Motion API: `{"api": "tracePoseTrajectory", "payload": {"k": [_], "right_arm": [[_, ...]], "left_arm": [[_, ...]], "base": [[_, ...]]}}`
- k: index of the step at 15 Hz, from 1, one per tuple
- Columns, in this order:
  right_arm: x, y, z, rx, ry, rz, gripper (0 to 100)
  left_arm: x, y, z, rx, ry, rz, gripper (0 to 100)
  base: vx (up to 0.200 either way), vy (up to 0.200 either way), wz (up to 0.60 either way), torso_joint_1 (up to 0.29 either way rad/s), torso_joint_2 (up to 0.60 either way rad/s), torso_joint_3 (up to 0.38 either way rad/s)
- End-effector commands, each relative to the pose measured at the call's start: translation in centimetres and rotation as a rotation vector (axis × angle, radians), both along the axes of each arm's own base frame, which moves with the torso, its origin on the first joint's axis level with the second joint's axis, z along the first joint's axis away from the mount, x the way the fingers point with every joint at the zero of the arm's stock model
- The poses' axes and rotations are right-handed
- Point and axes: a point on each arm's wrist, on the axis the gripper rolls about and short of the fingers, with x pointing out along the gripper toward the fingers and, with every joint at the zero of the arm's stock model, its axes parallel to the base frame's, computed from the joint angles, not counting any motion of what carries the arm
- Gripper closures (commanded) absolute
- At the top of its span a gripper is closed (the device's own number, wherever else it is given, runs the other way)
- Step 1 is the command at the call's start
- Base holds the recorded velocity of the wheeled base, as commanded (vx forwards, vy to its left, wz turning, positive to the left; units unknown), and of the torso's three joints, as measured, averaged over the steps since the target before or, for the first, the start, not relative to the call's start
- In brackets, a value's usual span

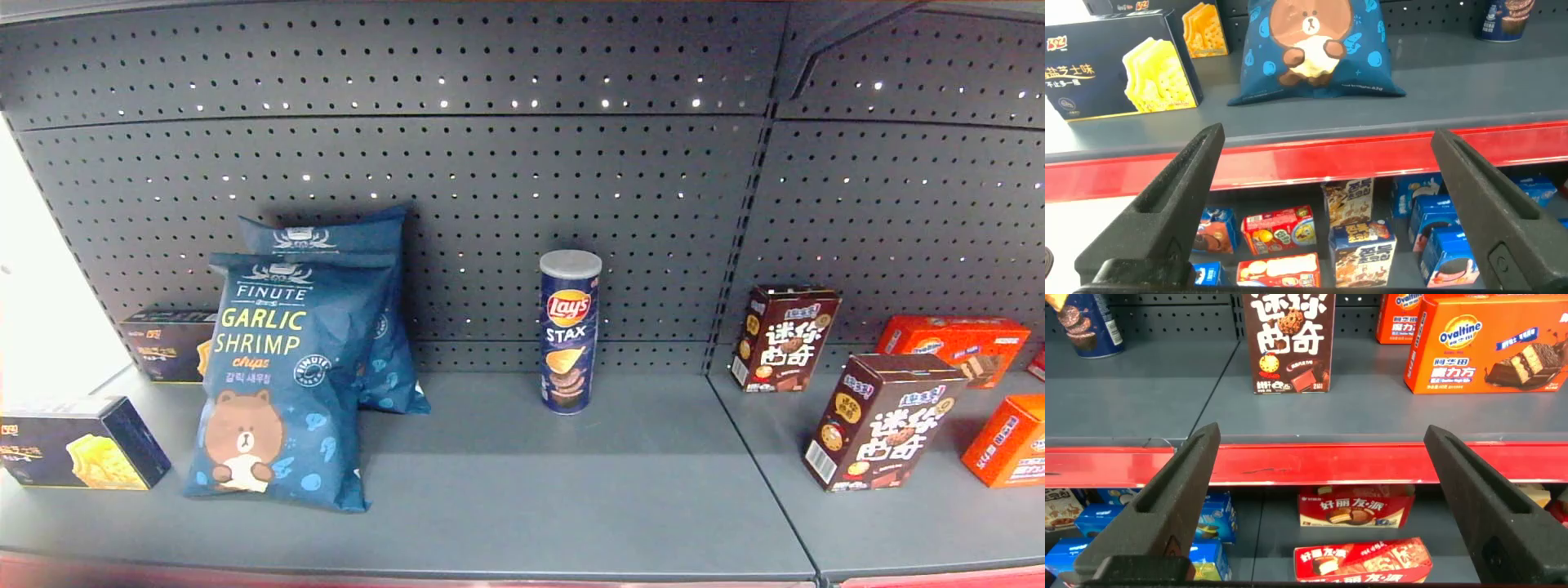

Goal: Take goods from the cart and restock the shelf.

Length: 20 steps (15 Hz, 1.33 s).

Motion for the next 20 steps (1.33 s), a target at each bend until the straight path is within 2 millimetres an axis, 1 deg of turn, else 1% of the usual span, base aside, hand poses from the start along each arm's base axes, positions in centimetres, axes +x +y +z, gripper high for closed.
{"api": "tracePoseTrajectory", "payload": {"k": [1,9,20], "right_arm": [[0.00,0.00,-0.01,-0.001,0.002,-0.001,0],[0.00,0.00,0.00,-0.001,0.000,-0.001,0],[0.00,0.00,-0.01,-0.005,0.002,-0.002,0]], "left_arm": [[0.00,0.00,0.02,0.001,0.002,0.000,0],[0.00,0.00,0.02,0.001,0.002,-0.001,0],[0.00,0.01,0.02,0.000,0.002,-0.003,0]], "base": [[0.000,0.000,0.00,0.000,0.00,0.000],[0.000,0.000,0.00,0.000,0.00,0.000],[0.000,0.000,0.60,0.005,0.00,0.001]]}}
